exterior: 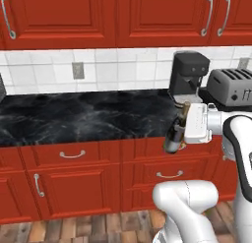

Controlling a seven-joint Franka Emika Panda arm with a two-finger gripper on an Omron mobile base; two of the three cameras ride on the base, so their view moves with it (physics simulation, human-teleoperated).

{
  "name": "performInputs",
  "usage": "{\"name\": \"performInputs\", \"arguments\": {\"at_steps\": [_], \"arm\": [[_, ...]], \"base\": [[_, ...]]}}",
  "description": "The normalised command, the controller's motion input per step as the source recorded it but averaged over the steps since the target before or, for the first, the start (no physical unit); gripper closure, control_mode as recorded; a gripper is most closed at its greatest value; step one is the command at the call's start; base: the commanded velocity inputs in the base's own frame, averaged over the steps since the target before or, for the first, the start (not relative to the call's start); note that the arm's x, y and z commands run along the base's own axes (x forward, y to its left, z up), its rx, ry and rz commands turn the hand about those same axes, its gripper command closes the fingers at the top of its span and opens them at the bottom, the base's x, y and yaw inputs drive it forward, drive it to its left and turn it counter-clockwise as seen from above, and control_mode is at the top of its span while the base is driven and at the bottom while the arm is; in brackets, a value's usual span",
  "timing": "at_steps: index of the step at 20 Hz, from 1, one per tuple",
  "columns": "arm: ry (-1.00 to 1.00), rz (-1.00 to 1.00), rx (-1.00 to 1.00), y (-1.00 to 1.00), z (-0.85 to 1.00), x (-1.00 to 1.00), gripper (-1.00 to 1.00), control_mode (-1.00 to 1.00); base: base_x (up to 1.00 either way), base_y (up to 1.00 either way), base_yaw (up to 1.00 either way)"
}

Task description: There is a wine glass and glass cup on the dining counter. Place the wine bottle next to the wine glass and the juice bottle next to the glass cup.

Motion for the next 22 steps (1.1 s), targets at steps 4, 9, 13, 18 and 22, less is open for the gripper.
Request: {"name": "performInputs", "arguments": {"at_steps": [4, 9, 13, 18, 22], "arm": [[0.00, 0.00, 0.00, 0.00, 0.00, 0.00, 1.00, 1.00], [0.00, 0.00, 0.00, 0.00, 0.00, 0.00, 1.00, 1.00], [0.00, 0.00, 0.00, 0.00, 0.00, 0.00, 1.00, 1.00], [0.00, 0.00, 0.00, 0.00, 0.00, 0.00, 1.00, 1.00], [0.00, 0.00, 0.00, 0.00, 0.00, 0.00, 1.00, 1.00]], "base": [[-0.58, 0.13, 0.21], [-0.18, 0.11, 0.92], [-0.03, 0.01, 1.00], [-0.02, 0.00, 1.00], [-0.01, 0.01, 1.00]]}}
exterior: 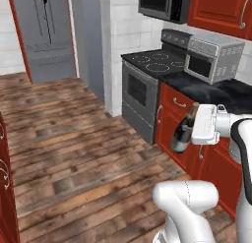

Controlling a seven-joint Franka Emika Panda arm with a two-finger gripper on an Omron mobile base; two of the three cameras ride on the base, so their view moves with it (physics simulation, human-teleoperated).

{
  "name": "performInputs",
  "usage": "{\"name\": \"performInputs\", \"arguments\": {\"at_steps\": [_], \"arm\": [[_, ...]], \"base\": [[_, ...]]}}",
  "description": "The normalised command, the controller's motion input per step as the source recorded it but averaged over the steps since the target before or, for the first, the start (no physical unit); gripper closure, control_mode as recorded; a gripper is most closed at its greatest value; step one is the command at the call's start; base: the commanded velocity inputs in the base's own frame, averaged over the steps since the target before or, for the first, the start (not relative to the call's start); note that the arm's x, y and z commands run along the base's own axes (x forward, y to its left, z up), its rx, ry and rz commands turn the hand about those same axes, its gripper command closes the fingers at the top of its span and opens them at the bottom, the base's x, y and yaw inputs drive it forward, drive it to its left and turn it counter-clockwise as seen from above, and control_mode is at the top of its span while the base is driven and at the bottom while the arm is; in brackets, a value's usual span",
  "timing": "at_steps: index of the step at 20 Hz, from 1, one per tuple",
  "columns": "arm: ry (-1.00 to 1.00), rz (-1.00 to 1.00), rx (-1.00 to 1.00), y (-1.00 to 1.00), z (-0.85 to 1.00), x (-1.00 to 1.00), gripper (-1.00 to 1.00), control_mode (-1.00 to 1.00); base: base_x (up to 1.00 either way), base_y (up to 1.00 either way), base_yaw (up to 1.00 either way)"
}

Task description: There is a wine glass and glass cup on the dining counter. Place the wine bottle next to the wine glass and the juice bottle next to the glass cup.

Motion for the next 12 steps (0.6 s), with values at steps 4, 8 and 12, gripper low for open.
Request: {"name": "performInputs", "arguments": {"at_steps": [4, 8, 12], "arm": [[0.00, 0.00, 0.00, 0.00, 0.00, 0.00, 1.00, 1.00], [0.00, 0.00, 0.00, 0.00, 0.00, 0.00, 1.00, 1.00], [0.00, 0.00, 0.00, 0.00, 0.00, 0.00, 1.00, 1.00]], "base": [[-0.01, 0.01, 1.00], [0.00, 0.01, 1.00], [0.00, 0.01, 1.00]]}}
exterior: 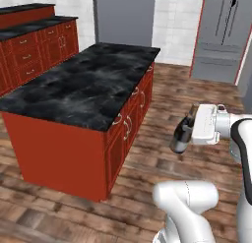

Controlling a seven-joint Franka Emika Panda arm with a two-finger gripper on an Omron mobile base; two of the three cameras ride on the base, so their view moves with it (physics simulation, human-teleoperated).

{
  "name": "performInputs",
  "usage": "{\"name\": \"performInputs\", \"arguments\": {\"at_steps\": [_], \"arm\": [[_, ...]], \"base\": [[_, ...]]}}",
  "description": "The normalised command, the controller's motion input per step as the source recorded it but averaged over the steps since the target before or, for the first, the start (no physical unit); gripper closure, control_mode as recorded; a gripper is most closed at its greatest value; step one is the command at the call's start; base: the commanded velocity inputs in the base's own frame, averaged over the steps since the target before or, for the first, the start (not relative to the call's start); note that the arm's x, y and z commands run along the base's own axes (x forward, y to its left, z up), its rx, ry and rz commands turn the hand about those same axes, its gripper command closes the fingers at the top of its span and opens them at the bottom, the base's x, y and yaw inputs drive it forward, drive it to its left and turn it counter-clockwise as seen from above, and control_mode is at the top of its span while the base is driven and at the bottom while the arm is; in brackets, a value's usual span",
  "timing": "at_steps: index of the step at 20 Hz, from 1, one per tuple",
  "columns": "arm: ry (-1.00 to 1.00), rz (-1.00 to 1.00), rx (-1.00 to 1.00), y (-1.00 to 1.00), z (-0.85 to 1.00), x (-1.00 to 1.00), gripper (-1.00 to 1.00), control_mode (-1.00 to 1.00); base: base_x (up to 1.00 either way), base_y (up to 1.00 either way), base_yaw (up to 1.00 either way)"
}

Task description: There is a wine glass and glass cup on the dining counter. Place the wine bottle next to the wine glass and the juice bottle next to the glass cup.

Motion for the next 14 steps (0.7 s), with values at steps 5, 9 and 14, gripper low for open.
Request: {"name": "performInputs", "arguments": {"at_steps": [5, 9, 14], "arm": [[0.00, 0.00, 0.00, 0.00, 0.00, 0.00, 1.00, 1.00], [0.00, 0.00, 0.00, 0.00, 0.00, 0.00, 1.00, 1.00], [0.00, 0.00, 0.00, 0.00, 0.00, 0.00, 1.00, 1.00]], "base": [[0.00, 0.01, 1.00], [0.00, 0.02, 1.00], [0.05, 0.06, 0.96]]}}
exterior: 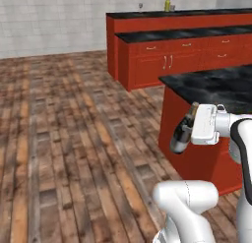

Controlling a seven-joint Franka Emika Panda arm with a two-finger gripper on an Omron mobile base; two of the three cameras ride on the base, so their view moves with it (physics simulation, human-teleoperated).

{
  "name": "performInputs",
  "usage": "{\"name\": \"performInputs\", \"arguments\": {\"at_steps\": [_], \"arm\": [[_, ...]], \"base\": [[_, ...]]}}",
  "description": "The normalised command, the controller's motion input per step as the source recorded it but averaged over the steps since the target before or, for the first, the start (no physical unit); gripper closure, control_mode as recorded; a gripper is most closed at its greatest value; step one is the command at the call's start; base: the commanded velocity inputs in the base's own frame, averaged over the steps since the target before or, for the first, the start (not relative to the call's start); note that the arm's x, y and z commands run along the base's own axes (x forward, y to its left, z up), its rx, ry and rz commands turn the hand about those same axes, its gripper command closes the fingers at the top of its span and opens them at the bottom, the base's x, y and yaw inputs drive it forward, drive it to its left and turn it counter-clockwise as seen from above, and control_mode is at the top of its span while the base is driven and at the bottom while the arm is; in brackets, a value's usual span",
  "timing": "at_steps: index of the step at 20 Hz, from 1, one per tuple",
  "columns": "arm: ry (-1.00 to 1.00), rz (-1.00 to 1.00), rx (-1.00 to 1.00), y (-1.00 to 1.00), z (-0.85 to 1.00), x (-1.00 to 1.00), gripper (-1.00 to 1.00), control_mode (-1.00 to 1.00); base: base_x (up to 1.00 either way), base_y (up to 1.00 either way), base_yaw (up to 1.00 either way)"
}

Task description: There is a wine glass and glass cup on the dining counter. Place the wine bottle next to the wine glass and the juice bottle next to the glass cup.

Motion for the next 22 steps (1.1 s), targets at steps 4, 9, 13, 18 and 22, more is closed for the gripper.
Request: {"name": "performInputs", "arguments": {"at_steps": [4, 9, 13, 18, 22], "arm": [[0.00, 0.00, 0.00, 0.00, 0.00, 0.00, 1.00, 1.00], [0.00, 0.00, 0.00, 0.00, 0.00, 0.00, 1.00, 1.00], [0.00, 0.00, 0.00, 0.00, 0.00, 0.00, 1.00, 1.00], [0.00, 0.00, 0.00, 0.00, 0.00, 0.00, 1.00, 1.00], [0.00, 0.00, 0.00, 0.00, 0.00, 0.00, 1.00, 1.00]], "base": [[0.57, 0.04, 0.52], [0.69, 0.18, 0.15], [0.91, 0.08, 0.07], [0.94, 0.00, 0.01], [0.94, 0.00, 0.02]]}}
